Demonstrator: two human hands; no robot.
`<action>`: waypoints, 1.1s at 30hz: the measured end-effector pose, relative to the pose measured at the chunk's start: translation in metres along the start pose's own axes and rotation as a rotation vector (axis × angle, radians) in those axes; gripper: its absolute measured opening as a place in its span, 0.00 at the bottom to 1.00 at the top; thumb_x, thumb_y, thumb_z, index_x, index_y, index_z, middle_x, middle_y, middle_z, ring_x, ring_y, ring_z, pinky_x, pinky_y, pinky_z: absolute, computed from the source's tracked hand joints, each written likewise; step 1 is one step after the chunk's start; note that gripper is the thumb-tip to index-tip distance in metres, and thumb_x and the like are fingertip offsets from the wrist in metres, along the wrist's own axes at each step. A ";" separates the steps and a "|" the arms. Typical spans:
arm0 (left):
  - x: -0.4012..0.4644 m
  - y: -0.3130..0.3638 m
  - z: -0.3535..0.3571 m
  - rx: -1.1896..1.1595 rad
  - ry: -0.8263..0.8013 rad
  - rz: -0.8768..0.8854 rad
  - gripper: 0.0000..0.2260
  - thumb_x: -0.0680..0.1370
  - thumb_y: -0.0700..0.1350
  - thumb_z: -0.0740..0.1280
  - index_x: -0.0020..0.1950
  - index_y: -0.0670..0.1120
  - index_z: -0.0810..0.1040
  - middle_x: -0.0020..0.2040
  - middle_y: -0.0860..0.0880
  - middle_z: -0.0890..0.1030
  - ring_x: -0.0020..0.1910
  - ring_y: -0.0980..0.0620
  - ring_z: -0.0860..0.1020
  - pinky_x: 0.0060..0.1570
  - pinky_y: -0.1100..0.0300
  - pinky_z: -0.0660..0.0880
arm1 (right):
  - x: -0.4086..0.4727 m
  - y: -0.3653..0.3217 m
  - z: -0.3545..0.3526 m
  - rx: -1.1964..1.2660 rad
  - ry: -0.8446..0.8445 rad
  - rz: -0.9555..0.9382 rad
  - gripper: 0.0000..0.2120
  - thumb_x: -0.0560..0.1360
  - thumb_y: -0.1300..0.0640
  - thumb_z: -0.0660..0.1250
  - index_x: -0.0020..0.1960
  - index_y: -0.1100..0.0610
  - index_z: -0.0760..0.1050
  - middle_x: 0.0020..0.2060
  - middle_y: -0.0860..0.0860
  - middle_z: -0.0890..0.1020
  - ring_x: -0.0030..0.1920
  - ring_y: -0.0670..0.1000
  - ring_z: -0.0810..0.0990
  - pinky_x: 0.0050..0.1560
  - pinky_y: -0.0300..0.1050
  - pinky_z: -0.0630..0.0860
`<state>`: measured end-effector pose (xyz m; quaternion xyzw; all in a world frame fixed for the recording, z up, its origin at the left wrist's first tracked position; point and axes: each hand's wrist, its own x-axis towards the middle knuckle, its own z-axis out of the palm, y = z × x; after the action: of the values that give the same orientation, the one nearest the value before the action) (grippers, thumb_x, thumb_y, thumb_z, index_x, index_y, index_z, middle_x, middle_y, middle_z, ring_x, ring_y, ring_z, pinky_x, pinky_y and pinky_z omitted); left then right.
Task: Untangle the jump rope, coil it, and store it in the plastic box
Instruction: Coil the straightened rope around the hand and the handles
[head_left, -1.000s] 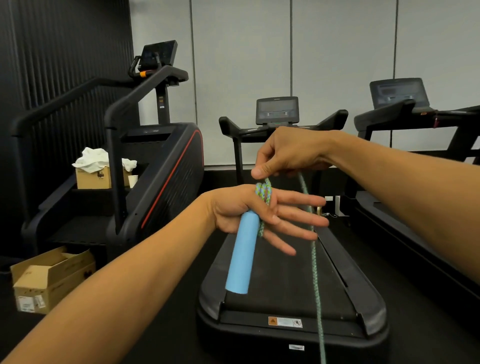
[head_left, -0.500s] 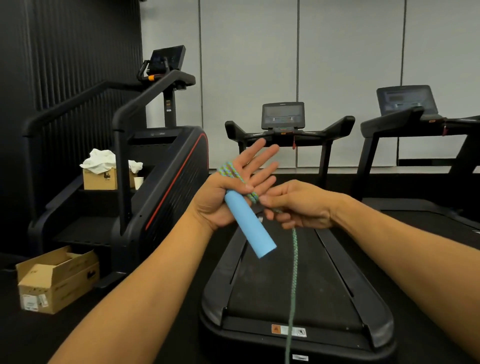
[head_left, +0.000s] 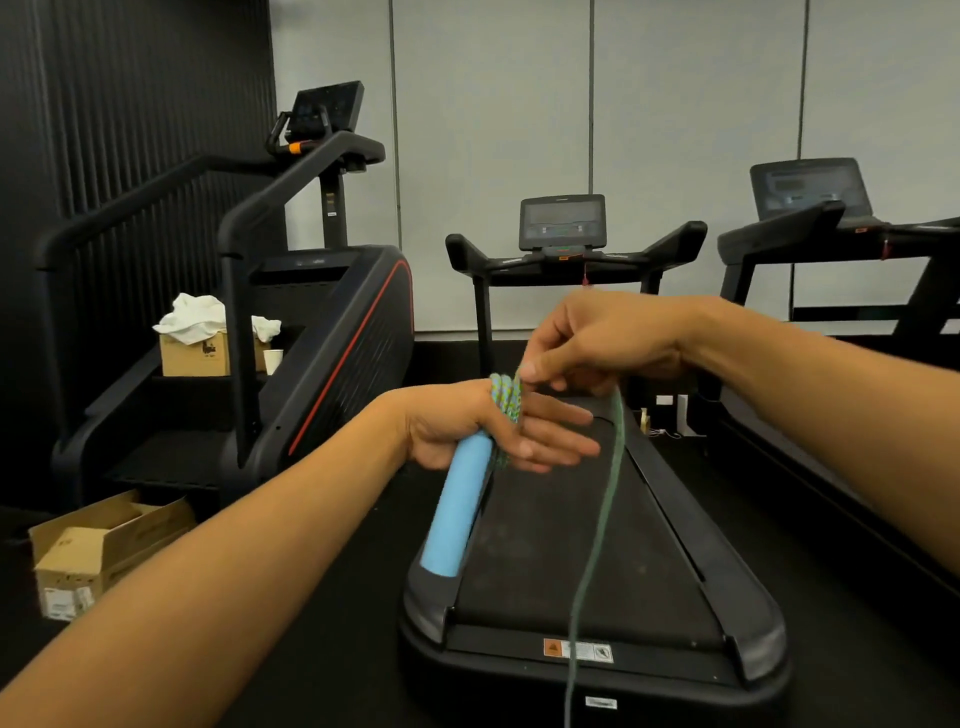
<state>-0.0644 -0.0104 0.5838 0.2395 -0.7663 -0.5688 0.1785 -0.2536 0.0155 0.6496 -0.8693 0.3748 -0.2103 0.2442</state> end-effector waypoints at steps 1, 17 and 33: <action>0.001 0.001 0.004 -0.002 -0.038 -0.012 0.28 0.75 0.29 0.58 0.76 0.40 0.65 0.74 0.37 0.70 0.74 0.39 0.69 0.74 0.46 0.64 | 0.002 -0.002 -0.002 -0.045 0.036 -0.011 0.13 0.77 0.57 0.69 0.46 0.69 0.80 0.27 0.50 0.75 0.25 0.46 0.65 0.26 0.38 0.63; -0.001 0.000 0.014 -0.291 -0.237 0.342 0.29 0.79 0.33 0.59 0.79 0.44 0.60 0.74 0.39 0.71 0.71 0.38 0.72 0.73 0.42 0.65 | 0.001 0.026 0.011 0.315 -0.013 -0.035 0.08 0.80 0.61 0.64 0.52 0.62 0.82 0.43 0.55 0.85 0.43 0.52 0.85 0.44 0.44 0.82; 0.011 0.039 -0.024 -0.393 0.264 0.503 0.36 0.68 0.25 0.54 0.77 0.41 0.65 0.75 0.40 0.70 0.74 0.43 0.69 0.72 0.50 0.67 | 0.026 0.033 0.020 0.487 0.210 0.083 0.10 0.81 0.60 0.63 0.52 0.65 0.80 0.30 0.54 0.77 0.26 0.46 0.64 0.27 0.40 0.61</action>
<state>-0.0666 -0.0258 0.6275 0.0757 -0.6474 -0.6079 0.4534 -0.2439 -0.0185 0.6194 -0.7423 0.3719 -0.3729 0.4142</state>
